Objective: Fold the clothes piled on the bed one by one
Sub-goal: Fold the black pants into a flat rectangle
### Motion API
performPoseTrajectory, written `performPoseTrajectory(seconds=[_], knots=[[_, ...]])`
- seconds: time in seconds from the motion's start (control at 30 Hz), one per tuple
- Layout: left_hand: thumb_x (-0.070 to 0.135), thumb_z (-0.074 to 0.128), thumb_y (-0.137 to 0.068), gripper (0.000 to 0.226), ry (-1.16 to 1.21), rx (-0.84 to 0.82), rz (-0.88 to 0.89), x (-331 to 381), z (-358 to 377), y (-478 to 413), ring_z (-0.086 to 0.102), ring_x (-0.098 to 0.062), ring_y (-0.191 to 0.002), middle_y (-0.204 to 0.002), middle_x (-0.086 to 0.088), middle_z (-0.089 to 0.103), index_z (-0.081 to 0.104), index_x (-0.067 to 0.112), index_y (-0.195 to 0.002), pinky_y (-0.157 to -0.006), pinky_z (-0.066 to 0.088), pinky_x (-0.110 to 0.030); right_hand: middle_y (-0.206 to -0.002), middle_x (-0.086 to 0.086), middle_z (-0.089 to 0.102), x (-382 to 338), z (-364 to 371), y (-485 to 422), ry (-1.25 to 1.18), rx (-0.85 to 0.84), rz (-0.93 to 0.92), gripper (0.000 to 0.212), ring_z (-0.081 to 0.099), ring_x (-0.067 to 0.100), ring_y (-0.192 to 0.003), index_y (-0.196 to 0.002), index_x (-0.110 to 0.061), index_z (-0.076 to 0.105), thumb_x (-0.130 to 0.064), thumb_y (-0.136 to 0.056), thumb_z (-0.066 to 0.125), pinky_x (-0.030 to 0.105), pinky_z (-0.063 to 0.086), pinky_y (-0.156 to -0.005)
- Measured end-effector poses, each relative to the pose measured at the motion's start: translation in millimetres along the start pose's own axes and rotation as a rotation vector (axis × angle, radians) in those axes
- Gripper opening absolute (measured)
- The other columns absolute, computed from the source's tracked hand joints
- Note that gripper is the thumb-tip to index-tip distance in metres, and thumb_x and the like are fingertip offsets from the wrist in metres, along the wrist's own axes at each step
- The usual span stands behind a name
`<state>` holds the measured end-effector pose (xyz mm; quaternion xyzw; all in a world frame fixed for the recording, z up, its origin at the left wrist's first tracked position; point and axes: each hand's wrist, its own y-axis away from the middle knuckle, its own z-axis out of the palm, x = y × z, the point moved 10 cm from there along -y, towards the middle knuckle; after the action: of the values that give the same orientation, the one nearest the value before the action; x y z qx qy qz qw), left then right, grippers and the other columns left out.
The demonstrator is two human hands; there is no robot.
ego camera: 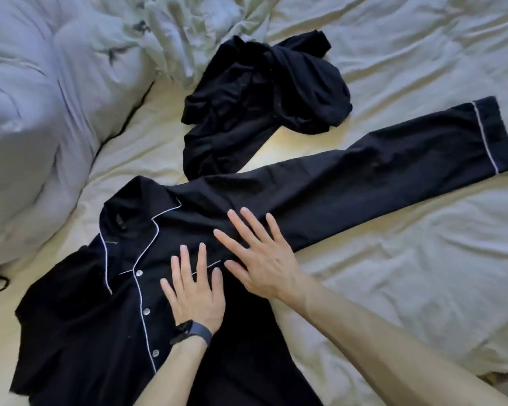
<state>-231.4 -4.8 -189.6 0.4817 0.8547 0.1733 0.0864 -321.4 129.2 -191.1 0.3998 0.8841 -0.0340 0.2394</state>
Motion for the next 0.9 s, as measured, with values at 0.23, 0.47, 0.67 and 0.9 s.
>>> performPoseTrajectory(seconds=[0.23,0.47,0.67,0.9], knots=[[0.055,0.023,-0.101,0.065,-0.128,-0.163,0.125,-84.4,33.3,9.1,-0.009,-0.02,-0.155,-0.167,0.006,-0.012,-0.016,0.044,-0.152,-0.122,0.0,-0.054,-0.17,0.004,-0.016,125.5,-3.1,22.7,0.13,-0.149,0.784,0.063,-0.019,0.036,-0.154,-0.161,-0.039,-0.006,-0.054,-0.103,0.013,0.069,-0.015,-0.116],[0.046,0.045,-0.094,0.069,0.001,0.075,0.182,-170.3,2.2,61.0,0.014,-0.025,-0.154,-0.168,-0.003,0.012,0.02,0.036,-0.158,-0.118,0.017,-0.061,-0.172,0.006,0.003,-94.9,13.0,-2.5,0.111,-0.05,0.368,0.065,-0.007,0.028,-0.158,-0.162,-0.032,0.023,-0.052,-0.103,0.041,0.06,0.005,-0.123],[0.045,0.066,-0.088,0.083,0.261,0.18,-0.465,-365.3,2.1,136.5,0.012,-0.035,-0.153,-0.167,-0.011,0.009,0.024,0.027,-0.158,-0.116,0.012,-0.064,-0.172,0.007,0.005,-294.8,111.5,5.4,0.076,-0.195,-0.034,0.071,-0.004,0.032,-0.158,-0.161,-0.035,0.026,-0.062,-0.097,0.044,0.063,0.014,-0.122],[0.058,0.068,-0.082,0.058,0.496,-0.124,-0.843,-501.5,62.2,203.2,0.049,-0.032,-0.122,-0.131,-0.003,0.05,0.055,0.022,-0.125,-0.1,0.043,-0.046,-0.166,0.007,-0.029,-347.2,211.6,30.6,0.337,-0.607,-0.034,0.083,-0.032,0.04,-0.149,-0.157,-0.044,-0.017,-0.075,-0.095,0.029,0.076,0.005,-0.114]])
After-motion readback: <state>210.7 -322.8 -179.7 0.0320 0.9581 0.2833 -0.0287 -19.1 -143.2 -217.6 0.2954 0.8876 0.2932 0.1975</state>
